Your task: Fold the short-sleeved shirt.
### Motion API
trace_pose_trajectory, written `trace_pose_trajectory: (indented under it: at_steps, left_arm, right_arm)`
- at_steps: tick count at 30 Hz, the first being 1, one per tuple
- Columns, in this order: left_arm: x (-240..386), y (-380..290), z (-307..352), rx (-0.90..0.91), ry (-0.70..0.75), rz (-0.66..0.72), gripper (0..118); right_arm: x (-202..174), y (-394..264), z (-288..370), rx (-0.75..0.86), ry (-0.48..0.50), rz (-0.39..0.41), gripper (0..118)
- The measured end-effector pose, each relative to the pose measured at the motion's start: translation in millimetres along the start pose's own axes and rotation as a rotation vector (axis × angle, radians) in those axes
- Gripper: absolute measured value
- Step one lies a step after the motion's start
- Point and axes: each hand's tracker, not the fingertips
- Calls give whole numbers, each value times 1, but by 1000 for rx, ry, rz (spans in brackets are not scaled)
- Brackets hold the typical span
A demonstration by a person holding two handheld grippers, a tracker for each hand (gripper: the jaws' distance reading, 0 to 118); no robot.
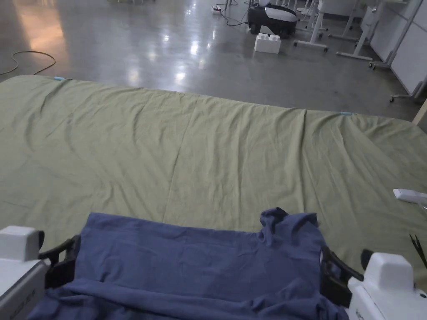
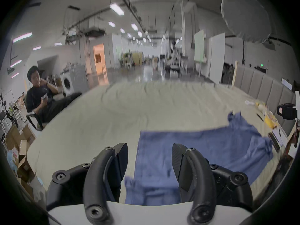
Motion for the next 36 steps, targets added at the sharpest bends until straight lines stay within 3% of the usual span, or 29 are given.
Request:
trace_pose_trajectory:
  at_steps: [3, 6, 7, 9, 16, 24, 28, 30, 33, 34, 36]
  left_arm:
    - [9, 8, 0, 122, 9, -3, 50]
    - [24, 16, 5, 204, -1, -21, 17]
    - [29, 18, 6, 218, 2, -29, 12]
    - [36, 18, 8, 244, -8, -32, 4]
    - [37, 15, 0, 231, -33, -3, 3]
    - [-25, 20, -90, -21, -56, 109, 3]
    - [-49, 22, -156, -205, -63, 85, 3]
    - [-52, 26, -180, -256, -83, 99, 18]
    - [-53, 29, -216, -377, -121, 120, 77]
    - [-51, 28, -226, -413, -121, 117, 85]
    - [-48, 23, -247, -478, -132, 112, 85]
  right_arm:
    - [-22, 11, 0, 119, -4, 12, 33]
    - [-39, 18, -2, 221, -18, 37, 14]
    - [-43, 20, -3, 252, -9, 35, 5]
    - [-49, 20, -5, 276, -12, 7, 3]
    - [-60, 22, -7, 347, -21, 28, 1]
    - [-52, 15, -25, 265, -16, 37, 1]
    - [-47, 7, -39, 201, -18, 31, 1]
    - [-46, 4, -44, 184, -23, 37, 1]
    - [-42, -1, -52, 151, -30, 39, 1]
    - [-41, -3, -54, 142, -32, 40, 1]
    - [-39, -6, -58, 121, -37, 42, 1]
